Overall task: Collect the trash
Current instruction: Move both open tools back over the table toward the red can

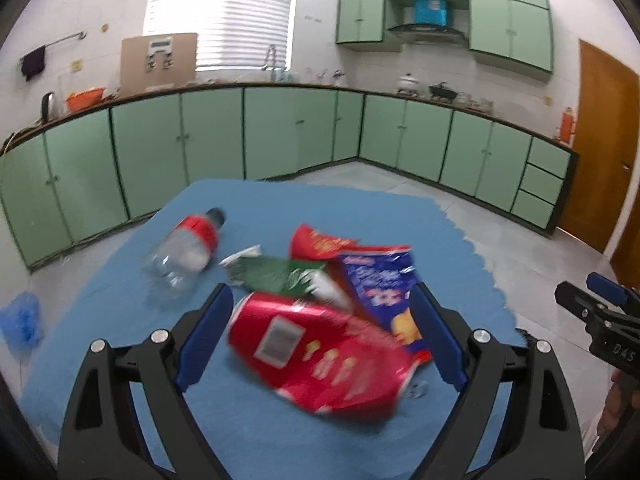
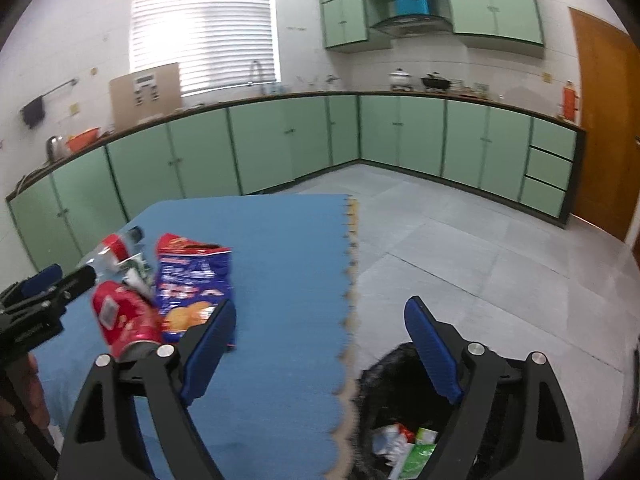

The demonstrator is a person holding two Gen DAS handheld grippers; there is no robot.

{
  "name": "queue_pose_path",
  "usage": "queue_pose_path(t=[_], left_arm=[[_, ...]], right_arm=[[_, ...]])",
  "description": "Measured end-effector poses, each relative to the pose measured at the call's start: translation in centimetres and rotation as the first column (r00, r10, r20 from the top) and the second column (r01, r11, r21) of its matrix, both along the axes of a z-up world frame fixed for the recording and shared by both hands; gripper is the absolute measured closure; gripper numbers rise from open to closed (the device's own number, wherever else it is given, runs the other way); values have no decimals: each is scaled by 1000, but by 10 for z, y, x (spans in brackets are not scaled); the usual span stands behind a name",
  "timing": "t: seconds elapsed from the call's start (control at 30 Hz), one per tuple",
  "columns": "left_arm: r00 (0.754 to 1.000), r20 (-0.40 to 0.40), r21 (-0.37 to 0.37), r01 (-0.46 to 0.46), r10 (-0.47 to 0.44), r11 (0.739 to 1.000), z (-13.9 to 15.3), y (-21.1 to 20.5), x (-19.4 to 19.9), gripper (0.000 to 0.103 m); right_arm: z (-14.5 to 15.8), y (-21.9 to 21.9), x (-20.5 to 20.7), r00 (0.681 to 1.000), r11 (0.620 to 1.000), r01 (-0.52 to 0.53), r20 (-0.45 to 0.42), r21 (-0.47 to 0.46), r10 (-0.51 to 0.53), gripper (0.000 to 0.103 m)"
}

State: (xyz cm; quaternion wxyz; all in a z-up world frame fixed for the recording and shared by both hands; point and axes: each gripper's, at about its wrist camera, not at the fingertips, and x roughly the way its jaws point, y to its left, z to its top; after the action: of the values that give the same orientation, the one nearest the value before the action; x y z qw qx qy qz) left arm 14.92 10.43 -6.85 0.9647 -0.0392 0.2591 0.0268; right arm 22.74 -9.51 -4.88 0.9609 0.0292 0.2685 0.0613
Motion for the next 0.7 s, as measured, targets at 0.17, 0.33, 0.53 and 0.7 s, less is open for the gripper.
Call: queue_pose_path(t=[0.17, 0.33, 0.53, 0.7], left_arm=[[999, -34, -29, 3, -4, 1000, -9, 2, -9, 16], [997, -69, -35, 35, -37, 999, -25, -17, -6, 16], [995, -93, 12, 30, -29, 999, -44, -46, 5, 16], [990, -139, 53, -23, 30, 998, -62, -52, 14, 16]], right_arm=[[-1, 15, 1, 1000, 1000, -14, -3, -5, 14, 21], [0, 9, -1, 1000, 1000, 7, -2, -19, -7, 21], [-6, -1, -1, 1000, 1000, 21, -16, -19, -22, 22], [-14, -4, 1, 999, 1000, 18, -31, -15, -19, 22]])
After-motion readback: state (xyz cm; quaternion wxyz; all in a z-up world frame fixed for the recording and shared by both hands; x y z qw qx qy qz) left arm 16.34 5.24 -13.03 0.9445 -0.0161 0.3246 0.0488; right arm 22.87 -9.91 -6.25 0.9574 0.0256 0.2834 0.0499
